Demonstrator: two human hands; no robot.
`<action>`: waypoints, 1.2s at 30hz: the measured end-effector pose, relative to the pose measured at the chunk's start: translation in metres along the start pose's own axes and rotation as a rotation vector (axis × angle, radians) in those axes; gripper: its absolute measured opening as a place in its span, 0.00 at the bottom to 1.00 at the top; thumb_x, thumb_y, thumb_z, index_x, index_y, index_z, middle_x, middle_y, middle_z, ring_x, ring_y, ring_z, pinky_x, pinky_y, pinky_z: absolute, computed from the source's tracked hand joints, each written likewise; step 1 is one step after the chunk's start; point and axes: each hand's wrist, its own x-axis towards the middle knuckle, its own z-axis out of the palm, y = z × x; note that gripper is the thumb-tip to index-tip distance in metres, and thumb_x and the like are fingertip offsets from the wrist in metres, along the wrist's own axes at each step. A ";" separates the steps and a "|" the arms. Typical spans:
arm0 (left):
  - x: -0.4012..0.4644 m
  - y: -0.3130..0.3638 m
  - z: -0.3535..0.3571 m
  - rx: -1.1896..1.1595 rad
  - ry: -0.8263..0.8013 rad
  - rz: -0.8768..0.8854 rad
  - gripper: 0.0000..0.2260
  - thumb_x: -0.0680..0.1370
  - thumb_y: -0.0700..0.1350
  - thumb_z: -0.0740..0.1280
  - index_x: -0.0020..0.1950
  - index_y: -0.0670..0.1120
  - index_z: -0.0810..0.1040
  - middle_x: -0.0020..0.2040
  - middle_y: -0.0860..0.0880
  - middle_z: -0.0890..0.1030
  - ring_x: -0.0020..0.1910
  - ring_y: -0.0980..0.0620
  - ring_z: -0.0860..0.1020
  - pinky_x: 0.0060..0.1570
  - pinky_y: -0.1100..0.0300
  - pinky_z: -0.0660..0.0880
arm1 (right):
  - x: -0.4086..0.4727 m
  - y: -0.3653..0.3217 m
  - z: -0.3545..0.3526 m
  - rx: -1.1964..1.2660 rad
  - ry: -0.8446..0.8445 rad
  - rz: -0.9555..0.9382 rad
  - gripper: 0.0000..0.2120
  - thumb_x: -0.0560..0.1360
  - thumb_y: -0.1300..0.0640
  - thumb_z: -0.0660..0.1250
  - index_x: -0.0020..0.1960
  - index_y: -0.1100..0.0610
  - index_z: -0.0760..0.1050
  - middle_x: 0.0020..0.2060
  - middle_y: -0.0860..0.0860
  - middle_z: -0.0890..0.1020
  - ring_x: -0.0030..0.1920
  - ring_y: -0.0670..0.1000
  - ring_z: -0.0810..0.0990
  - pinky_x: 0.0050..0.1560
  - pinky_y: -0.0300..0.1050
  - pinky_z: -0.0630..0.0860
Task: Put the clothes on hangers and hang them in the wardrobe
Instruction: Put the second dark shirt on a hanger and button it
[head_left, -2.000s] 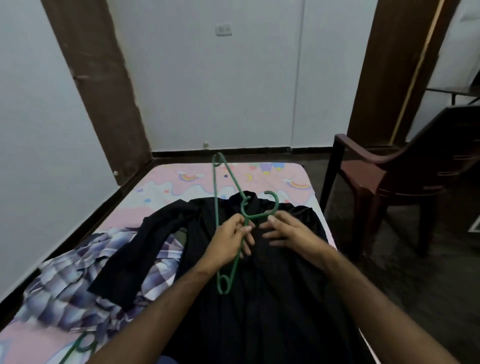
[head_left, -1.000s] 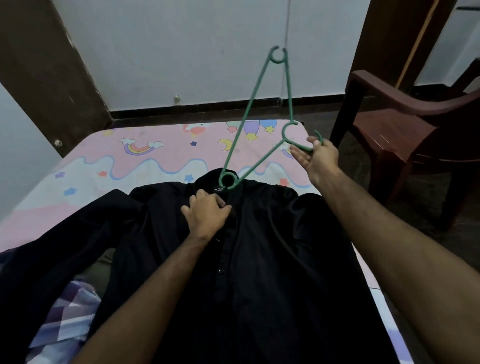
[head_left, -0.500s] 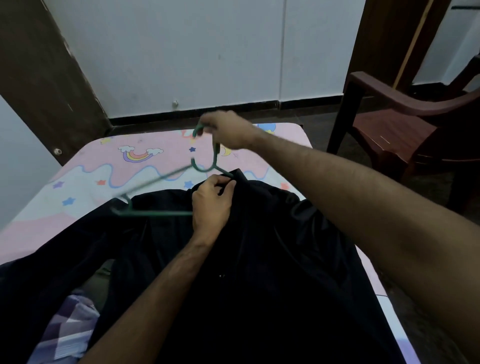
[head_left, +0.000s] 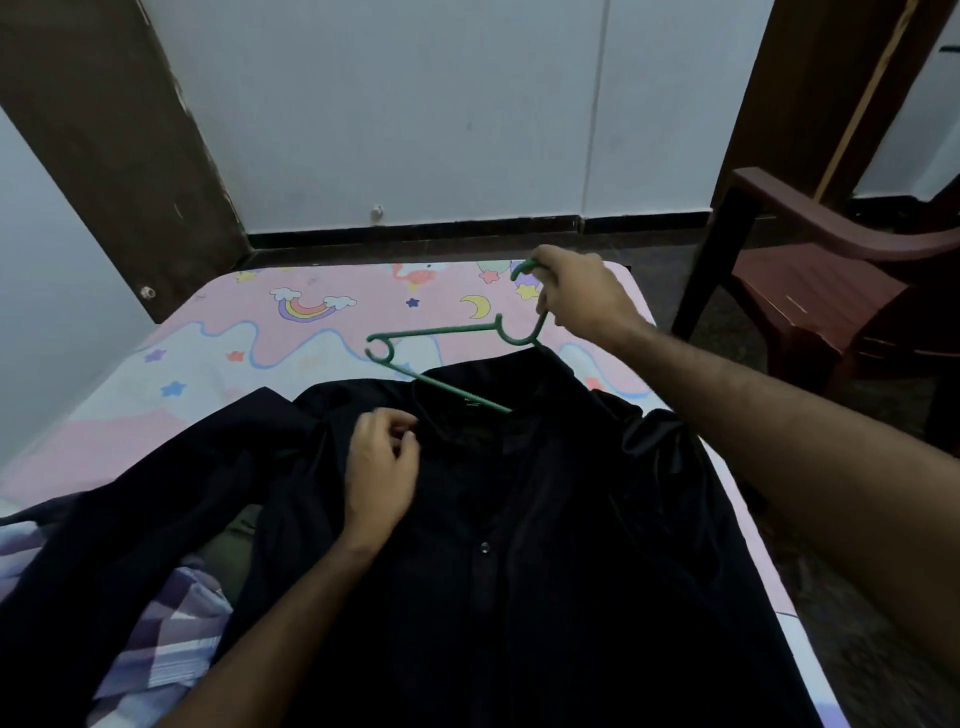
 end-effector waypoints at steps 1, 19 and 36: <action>0.012 -0.007 -0.001 -0.065 -0.021 -0.174 0.07 0.79 0.44 0.68 0.56 0.45 0.76 0.52 0.49 0.77 0.51 0.48 0.79 0.53 0.54 0.74 | -0.002 0.002 -0.003 0.087 -0.008 0.015 0.10 0.83 0.56 0.57 0.56 0.50 0.78 0.39 0.52 0.85 0.35 0.57 0.83 0.36 0.47 0.80; 0.107 -0.039 -0.054 0.023 -0.346 -0.306 0.05 0.72 0.44 0.78 0.45 0.44 0.87 0.37 0.45 0.85 0.38 0.54 0.76 0.43 0.59 0.71 | -0.055 -0.011 -0.007 0.221 0.005 -0.164 0.09 0.84 0.58 0.61 0.52 0.51 0.79 0.29 0.51 0.82 0.24 0.47 0.74 0.31 0.38 0.73; 0.118 0.019 -0.087 0.200 -0.180 0.082 0.08 0.73 0.35 0.71 0.49 0.45 0.87 0.45 0.49 0.85 0.44 0.53 0.80 0.46 0.63 0.72 | -0.049 -0.034 0.025 -0.017 -0.244 -0.121 0.08 0.82 0.60 0.61 0.50 0.50 0.77 0.31 0.46 0.80 0.26 0.50 0.78 0.34 0.50 0.81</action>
